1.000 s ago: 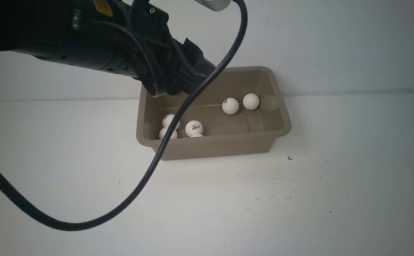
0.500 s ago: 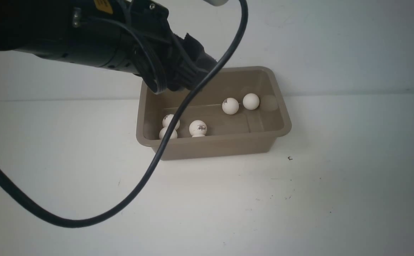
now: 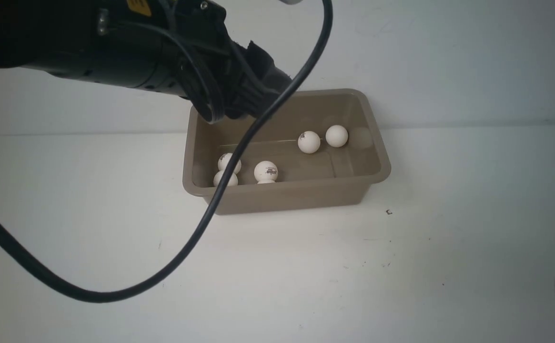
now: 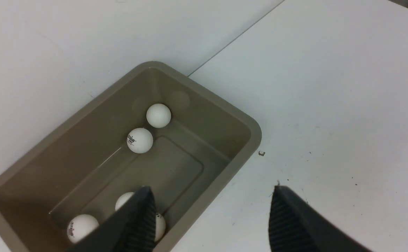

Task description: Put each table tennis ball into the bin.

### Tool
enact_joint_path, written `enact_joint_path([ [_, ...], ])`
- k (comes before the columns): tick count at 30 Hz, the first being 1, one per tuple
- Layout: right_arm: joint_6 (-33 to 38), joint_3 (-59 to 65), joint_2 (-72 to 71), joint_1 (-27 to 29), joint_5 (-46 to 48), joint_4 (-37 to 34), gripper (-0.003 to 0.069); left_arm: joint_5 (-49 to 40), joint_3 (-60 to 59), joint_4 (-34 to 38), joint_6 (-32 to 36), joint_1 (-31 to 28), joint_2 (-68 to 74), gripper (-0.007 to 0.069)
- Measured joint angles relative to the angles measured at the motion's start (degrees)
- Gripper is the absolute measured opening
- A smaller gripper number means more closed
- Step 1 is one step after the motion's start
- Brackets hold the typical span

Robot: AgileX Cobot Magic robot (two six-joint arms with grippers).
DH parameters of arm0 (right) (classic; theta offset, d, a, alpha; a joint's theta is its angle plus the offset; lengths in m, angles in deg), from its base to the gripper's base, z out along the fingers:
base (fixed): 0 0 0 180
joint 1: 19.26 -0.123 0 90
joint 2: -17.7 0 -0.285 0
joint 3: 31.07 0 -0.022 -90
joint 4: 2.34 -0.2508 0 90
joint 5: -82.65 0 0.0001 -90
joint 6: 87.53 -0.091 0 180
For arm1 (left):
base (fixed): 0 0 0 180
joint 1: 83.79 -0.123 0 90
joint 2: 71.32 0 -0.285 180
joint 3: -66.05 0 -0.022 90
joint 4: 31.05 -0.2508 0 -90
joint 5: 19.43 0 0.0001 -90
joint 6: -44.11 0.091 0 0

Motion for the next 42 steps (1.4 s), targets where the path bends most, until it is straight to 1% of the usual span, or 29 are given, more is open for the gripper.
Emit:
enact_joint_path([
  [3,-4.2,2.3,0.0,0.0,-1.4,3.6,0.0507,0.1,0.0,0.0,0.0,0.0,0.0,0.0396],
  [6,-5.6,4.5,0.0,0.0,-2.8,6.7,0.0488,0.1,0.0,0.0,0.0,0.0,0.0,0.0396],
  [13,-6.1,5.0,0.0,0.0,-1.7,6.3,0.0482,0.1,0.0,0.0,0.0,0.0,0.0,0.0396],
  [20,-6.1,5.1,0.0,0.0,2.0,5.8,0.0481,0.2,0.0,0.1,0.1,0.0,0.0,0.0396],
  [24,-6.1,5.2,0.0,0.0,0.5,5.8,0.0482,0.3,0.0,1.0,0.1,0.0,0.0,0.0396],
  [27,-6.1,6.4,0.0,0.0,-3.3,5.6,0.0482,0.4,0.0,2.1,0.2,0.0,0.0,0.0396],
  [31,-6.1,8.3,0.0,0.0,-5.9,5.4,0.0482,1.5,0.0,5.7,1.8,0.0,0.0,0.0396],
  [34,-6.1,8.7,0.0,0.0,-5.0,5.3,0.0482,2.0,0.0,9.9,5.4,0.0,0.0,0.0396],
  [38,-6.1,8.9,0.0,0.0,-2.6,5.4,0.0482,2.9,0.0,16.7,12.6,0.0,0.0,0.0396],
  [42,-6.1,8.9,0.0,0.0,-0.7,5.4,0.0482,3.3,0.0,24.0,14.9,0.0,0.0,0.0396],
])
